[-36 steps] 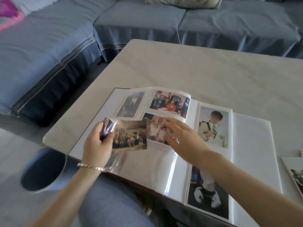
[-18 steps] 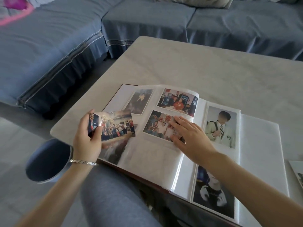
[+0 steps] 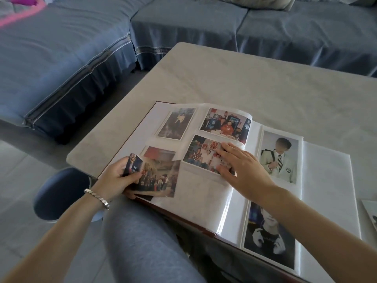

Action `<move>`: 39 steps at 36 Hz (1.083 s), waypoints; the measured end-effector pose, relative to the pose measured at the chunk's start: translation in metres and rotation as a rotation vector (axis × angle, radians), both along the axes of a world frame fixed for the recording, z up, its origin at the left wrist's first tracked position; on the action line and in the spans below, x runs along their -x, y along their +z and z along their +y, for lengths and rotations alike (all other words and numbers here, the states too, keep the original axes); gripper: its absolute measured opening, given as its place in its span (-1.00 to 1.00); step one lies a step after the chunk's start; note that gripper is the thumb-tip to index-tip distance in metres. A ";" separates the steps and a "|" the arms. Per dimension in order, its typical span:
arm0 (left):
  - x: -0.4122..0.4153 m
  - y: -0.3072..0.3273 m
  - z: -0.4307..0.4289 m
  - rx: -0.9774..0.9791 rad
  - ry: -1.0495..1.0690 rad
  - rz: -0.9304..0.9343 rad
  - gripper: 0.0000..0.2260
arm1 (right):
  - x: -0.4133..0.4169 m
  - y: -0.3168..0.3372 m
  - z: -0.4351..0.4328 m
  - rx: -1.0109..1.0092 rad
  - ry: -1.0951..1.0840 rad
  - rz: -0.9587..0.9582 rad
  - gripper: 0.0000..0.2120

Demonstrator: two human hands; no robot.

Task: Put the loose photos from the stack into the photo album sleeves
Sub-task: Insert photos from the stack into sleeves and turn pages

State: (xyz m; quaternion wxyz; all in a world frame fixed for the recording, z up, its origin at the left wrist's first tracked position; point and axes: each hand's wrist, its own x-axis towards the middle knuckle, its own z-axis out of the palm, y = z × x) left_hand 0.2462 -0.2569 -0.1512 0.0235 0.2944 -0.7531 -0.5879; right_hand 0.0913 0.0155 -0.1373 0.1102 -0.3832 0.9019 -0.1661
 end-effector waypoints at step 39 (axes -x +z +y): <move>0.026 0.028 0.044 -0.030 0.012 -0.206 -0.95 | 0.007 0.006 0.004 -0.002 0.037 -0.026 -0.58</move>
